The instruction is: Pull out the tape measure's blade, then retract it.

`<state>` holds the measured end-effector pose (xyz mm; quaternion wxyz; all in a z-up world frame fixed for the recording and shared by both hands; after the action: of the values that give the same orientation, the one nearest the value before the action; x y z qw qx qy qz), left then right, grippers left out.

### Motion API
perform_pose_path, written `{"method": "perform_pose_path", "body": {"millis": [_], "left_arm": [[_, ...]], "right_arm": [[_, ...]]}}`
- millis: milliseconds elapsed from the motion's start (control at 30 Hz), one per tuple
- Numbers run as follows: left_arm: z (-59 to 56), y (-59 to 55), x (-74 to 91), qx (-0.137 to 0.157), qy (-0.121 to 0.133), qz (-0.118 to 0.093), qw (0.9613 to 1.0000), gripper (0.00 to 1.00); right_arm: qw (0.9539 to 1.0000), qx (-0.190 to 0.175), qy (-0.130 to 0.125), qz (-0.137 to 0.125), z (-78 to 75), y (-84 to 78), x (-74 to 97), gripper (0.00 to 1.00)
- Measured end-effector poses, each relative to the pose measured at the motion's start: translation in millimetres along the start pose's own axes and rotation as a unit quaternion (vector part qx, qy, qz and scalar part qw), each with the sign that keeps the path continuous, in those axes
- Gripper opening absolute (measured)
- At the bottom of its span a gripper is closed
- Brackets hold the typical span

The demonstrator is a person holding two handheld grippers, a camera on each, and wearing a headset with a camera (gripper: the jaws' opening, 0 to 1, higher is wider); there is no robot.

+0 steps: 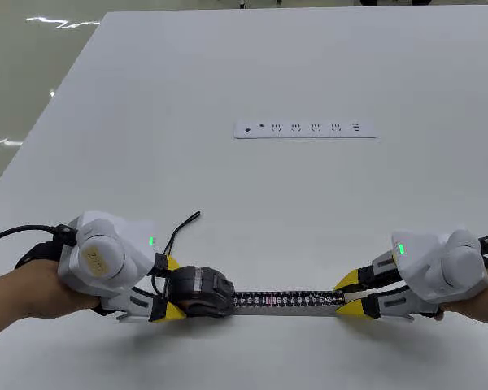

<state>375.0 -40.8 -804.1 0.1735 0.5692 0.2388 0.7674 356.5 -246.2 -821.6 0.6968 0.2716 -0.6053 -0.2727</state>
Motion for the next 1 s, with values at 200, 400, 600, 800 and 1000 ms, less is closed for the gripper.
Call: {"method": "perform_pose_path", "body": {"millis": [200,400,600,800,1000], "left_arm": [[0.0,0.0,-0.3,0.0,0.001,0.0,1.0,0.25],[-0.3,-0.1,-0.7,0.0,0.0,0.0,1.0,0.25],[-0.5,0.1,-0.6,0.002,0.002,-0.001,1.0,0.25],[-0.5,0.4,-0.1,0.002,0.002,-0.001,1.0,0.25],[-0.3,0.4,0.1,0.001,0.002,-0.001,1.0,0.25]], "right_arm": [[1.0,-0.001,0.0,0.0,0.1,-3.2,2.5,0.11],[1.0,-0.002,0.0,0.002,0.0,-5.9,5.0,0.11],[1.0,-0.001,0.001,0.003,0.6,-7.0,7.5,0.11],[1.0,-0.002,0.001,0.005,0.2,-9.1,10.9,0.11],[1.0,-0.003,0.0,0.006,1.0,-12.5,13.9,0.11]]}}
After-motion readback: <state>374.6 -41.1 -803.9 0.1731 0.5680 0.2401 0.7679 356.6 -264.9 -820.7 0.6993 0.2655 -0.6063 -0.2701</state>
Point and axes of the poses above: the centre of the closed fingertips' face, and the gripper's own axes: x roughly backward along the fingers, z roughly to its left, y roughly out of its top, the point moved 1 cm from there along x, roughly backward along the fingers, and after that the axes turned 13 degrees about y, right-handed, at the moved point
